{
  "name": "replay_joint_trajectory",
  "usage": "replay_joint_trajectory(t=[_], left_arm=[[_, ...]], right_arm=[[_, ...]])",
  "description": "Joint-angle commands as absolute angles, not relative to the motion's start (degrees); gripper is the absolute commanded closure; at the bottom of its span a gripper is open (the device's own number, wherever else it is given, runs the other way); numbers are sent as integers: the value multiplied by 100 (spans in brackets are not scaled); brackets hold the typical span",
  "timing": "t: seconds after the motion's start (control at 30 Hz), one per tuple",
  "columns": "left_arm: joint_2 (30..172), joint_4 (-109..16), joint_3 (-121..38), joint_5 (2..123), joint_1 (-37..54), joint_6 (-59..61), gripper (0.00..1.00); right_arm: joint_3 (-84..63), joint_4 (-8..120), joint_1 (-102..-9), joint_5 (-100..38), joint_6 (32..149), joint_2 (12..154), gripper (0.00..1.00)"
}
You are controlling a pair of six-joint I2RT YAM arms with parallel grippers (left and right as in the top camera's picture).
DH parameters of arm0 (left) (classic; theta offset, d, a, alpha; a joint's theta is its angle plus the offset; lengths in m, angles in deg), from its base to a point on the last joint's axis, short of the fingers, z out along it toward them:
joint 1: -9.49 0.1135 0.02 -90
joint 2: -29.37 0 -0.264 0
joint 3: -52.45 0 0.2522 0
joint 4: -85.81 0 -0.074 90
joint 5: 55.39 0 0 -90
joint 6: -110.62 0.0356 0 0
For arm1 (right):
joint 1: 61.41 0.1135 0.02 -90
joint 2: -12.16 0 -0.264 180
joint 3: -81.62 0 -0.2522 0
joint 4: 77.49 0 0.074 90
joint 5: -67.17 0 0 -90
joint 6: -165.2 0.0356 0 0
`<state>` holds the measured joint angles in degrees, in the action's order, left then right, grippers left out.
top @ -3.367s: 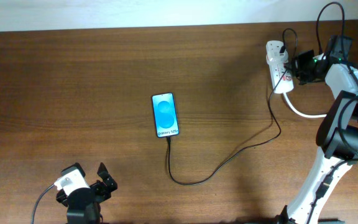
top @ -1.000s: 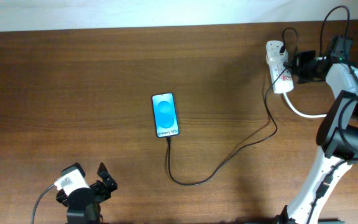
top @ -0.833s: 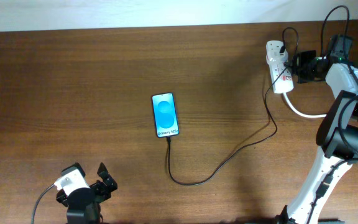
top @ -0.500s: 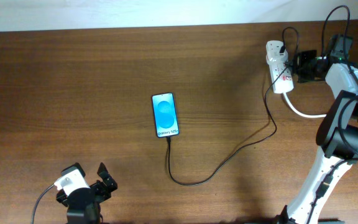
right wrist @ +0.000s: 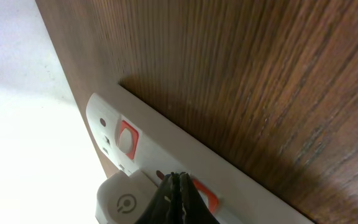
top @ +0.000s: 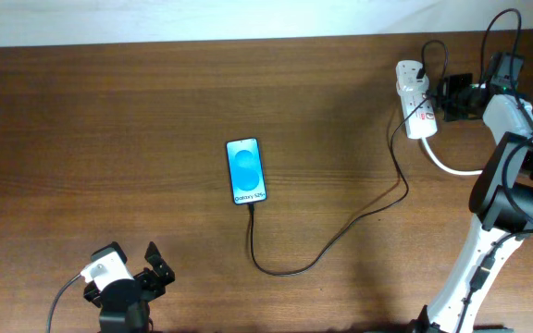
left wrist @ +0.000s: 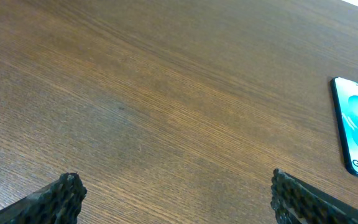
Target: Plug charger to phone and switch on socket
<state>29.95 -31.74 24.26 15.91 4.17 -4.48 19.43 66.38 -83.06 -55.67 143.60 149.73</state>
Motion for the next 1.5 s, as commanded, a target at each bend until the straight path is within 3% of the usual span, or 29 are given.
replay_joint_trajectory(t=[0.0,0.37,0.7,1.47], left_arm=[[2977,-3166,2432,1530,430,-459,1],[2977,-3168,2432,1530,430,-459,1],[2977,-3166,2432,1530,430,-459,1],[2977,-3166,2432,1530,430,-459,1]], right_arm=[[1882,6492,-8037,-6138,14296,15203,96],[1884,6114,-8094,-6031,13997,14333,96],[1880,6112,-8142,-5454,13953,14399,96],[1845,6171,-8131,-5528,13953,14853,96]])
